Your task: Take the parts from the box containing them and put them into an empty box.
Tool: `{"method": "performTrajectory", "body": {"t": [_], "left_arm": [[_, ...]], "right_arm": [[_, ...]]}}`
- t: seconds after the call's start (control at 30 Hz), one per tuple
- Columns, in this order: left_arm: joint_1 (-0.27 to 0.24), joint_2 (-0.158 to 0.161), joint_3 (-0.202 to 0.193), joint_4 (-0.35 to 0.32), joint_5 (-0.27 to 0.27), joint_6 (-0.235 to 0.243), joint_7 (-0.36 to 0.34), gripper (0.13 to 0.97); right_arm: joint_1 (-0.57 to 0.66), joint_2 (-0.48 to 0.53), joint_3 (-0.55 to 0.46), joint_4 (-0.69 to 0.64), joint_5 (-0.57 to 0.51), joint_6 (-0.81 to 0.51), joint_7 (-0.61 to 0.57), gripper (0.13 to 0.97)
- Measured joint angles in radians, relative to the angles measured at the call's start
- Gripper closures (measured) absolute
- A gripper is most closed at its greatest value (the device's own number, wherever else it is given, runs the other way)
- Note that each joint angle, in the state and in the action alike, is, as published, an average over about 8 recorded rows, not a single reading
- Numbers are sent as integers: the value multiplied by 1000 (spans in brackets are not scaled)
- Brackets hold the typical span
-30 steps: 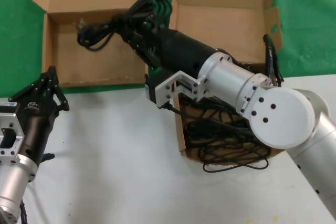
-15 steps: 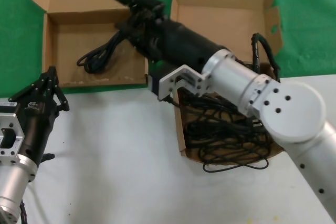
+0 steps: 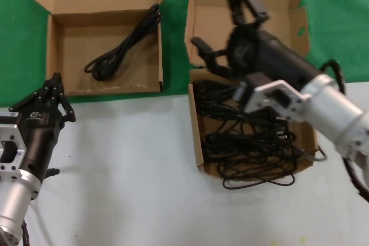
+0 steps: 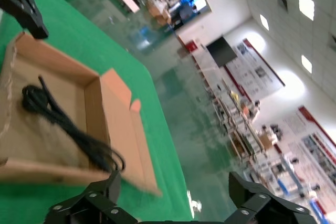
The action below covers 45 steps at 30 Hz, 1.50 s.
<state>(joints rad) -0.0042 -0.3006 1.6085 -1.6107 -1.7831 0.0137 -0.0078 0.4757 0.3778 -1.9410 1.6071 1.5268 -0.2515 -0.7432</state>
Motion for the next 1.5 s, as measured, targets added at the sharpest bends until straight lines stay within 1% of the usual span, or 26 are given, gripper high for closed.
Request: {"method": "performTrajectory", "body": {"t": [0.2,0.23,0.5,0.63,0.73,0.9,1.0,1.03,1.3,1.33,1.5], "left_arm": [[0,0,0,0,0,0,0,952],[0,0,0,0,0,0,0,952],[0,0,0,0,-1,0,0,942],[0,0,-1,1,-1,-1,1,923],[1,0,-1,1,-2,-2,1,913],[1,0,-2,2,-3,-2,1,848],[1,0,-2,2,-4,-3,2,809],[1,0,-2,3,-4,-3,2,809],[1,0,-3,4,-6,-5,3,640],[2,0,-3,4,-6,-5,3,640],[2,0,-4,5,-7,-6,3,506]], "right_arm": [[-78,32,82,49,71,-18,-30,334],[-86,34,90,53,78,-20,-34,334],[-112,33,112,58,95,-13,-11,203],[-128,28,122,55,103,-1,22,203],[-142,24,130,53,110,9,51,178],[-167,16,146,48,122,27,103,137],[-182,11,155,46,129,38,134,135],[-187,10,159,45,132,41,144,134],[-227,-2,184,37,152,71,228,129],[-232,-4,187,37,154,74,238,129],[-257,-11,203,32,166,92,290,129]]}}
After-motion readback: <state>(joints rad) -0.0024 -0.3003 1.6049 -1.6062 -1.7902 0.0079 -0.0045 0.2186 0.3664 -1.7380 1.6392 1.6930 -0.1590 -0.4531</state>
